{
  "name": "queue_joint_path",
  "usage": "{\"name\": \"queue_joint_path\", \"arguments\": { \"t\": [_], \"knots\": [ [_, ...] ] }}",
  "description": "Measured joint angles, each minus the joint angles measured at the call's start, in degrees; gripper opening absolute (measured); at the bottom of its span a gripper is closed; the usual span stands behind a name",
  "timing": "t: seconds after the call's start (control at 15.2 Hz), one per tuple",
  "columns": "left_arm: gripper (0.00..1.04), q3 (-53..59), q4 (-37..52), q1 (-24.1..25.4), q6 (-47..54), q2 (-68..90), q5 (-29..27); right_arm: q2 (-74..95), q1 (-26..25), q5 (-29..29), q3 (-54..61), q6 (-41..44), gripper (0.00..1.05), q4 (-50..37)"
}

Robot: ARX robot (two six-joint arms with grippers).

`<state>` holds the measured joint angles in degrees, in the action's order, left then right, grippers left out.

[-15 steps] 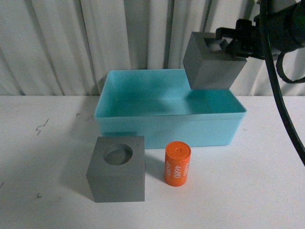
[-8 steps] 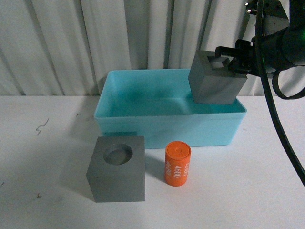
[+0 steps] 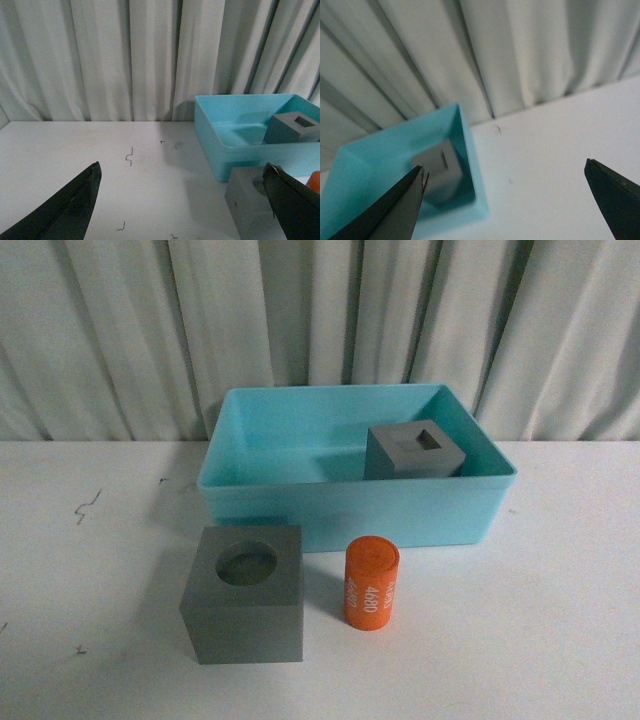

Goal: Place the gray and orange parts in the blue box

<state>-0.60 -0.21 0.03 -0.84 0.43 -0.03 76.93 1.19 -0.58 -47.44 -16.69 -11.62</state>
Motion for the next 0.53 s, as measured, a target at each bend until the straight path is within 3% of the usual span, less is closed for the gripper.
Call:
{"name": "queue_joint_path", "arguments": {
  "t": [0.39,0.46,0.53],
  "knots": [
    [0.98,0.0,0.0,0.0,0.0,0.0,0.0,-18.27,-1.53,-0.55,14.12,-1.77,0.98,12.74],
    [0.98,0.0,0.0,0.0,0.0,0.0,0.0,-20.52,-1.51,-0.55,15.39,-1.81,0.98,13.77],
    [0.98,0.0,0.02,0.0,0.0,0.0,0.02,-21.88,-1.51,-0.44,16.57,-1.36,0.96,8.72]
  ]
}}
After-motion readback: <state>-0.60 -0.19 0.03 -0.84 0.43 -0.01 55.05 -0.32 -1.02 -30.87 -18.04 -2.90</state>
